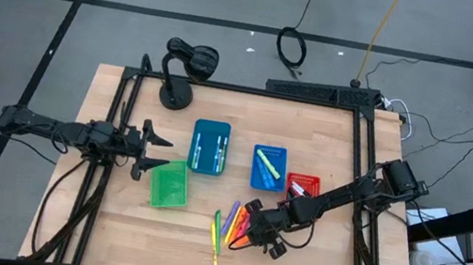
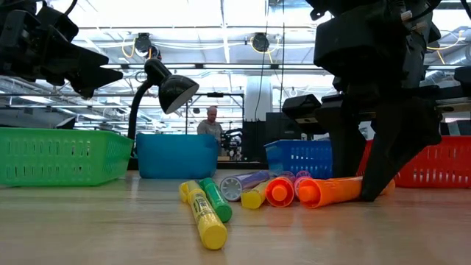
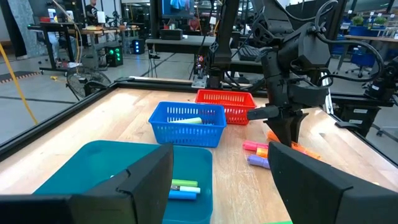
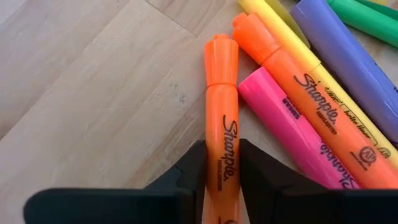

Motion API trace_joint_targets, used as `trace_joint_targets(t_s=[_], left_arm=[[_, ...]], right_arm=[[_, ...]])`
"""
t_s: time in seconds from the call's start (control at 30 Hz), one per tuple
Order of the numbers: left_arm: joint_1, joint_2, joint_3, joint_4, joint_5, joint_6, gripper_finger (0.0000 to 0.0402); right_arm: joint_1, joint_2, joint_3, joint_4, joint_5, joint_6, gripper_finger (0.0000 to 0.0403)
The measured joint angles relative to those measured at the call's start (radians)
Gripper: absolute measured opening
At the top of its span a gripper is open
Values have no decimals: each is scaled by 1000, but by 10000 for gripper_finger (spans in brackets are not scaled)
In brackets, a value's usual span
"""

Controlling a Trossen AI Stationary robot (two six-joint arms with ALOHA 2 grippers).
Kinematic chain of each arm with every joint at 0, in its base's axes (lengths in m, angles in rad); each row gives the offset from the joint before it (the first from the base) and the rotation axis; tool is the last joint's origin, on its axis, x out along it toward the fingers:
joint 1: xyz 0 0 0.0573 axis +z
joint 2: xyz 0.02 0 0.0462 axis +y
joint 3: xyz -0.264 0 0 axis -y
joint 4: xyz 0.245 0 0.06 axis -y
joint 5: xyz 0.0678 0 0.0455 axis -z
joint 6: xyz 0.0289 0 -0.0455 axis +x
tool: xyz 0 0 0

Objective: Pick & Place Markers
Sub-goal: Put the right orange highlighter pen into the blue bin

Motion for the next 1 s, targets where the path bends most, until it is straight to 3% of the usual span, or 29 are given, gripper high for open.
trace_joint_targets(t_s=[1.0], left_arm=[[0,0,0,0,0,0,267]], right_arm=[[0,0,0,0,1,0,69]])
